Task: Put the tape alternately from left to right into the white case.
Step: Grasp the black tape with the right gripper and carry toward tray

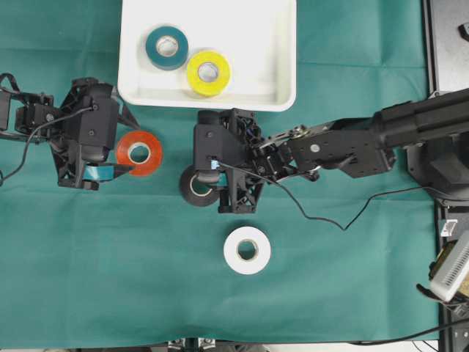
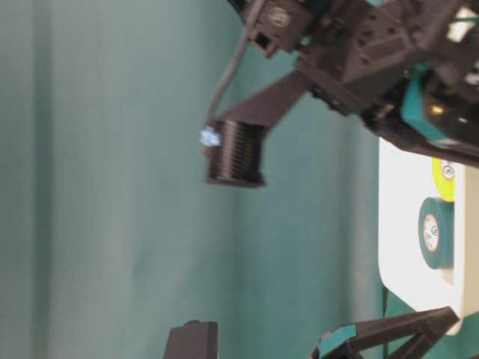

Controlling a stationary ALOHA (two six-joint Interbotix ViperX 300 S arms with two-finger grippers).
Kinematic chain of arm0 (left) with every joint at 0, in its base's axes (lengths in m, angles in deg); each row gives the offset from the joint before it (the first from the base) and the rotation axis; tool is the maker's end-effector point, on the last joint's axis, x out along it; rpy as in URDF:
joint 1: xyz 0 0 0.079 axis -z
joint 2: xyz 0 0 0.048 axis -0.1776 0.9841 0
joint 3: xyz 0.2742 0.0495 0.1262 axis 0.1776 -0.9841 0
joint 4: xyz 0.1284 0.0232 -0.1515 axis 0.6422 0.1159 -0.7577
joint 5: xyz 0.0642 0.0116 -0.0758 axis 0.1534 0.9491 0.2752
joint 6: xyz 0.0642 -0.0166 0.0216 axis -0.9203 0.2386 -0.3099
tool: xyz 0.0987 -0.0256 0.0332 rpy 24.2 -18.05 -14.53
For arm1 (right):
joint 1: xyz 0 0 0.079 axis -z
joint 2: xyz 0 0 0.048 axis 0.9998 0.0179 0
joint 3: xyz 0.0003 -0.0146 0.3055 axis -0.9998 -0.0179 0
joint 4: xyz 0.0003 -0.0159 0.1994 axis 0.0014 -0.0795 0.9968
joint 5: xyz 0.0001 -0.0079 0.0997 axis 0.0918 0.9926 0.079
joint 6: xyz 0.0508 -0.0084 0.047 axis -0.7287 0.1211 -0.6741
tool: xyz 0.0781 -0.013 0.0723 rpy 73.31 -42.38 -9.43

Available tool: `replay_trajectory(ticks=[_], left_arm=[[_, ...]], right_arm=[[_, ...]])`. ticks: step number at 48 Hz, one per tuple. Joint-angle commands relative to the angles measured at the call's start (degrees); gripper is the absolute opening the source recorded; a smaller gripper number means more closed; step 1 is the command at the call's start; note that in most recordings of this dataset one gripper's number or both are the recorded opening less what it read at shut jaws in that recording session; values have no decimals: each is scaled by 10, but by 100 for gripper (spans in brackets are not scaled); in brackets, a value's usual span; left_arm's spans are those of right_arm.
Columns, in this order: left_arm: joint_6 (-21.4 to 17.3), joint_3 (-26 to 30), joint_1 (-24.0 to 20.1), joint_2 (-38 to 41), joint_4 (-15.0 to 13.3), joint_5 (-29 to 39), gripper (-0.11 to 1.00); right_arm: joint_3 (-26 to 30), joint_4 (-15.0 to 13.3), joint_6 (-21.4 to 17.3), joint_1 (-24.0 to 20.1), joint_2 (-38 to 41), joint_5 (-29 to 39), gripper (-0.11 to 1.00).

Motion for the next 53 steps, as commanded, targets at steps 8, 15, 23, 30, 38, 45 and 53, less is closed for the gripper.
replay_trajectory(ticks=[8, 15, 23, 30, 38, 45, 53], left_arm=[[1, 4, 3, -11, -1, -5, 64], [1, 3, 2, -11, -1, -5, 64], [1, 3, 2, -11, -1, -5, 64], [1, 3, 2, -11, 0, -5, 64], [1, 3, 3, -11, 0, -5, 64], [1, 3, 3, -11, -1, -5, 64], [1, 4, 3, -11, 0, -5, 64]], right_arm=[[7, -1, -2, -3, -83, 4, 24], [10, -4, -1, -2, -88, 30, 24], [6, -7, 4, 10, -111, 62, 24], [-10, -11, 4, 35, -131, 76, 24], [-36, -11, 4, 71, -154, 76, 24], [-62, -17, 4, 106, -183, 75, 24], [-93, -33, 4, 141, -211, 69, 24]])
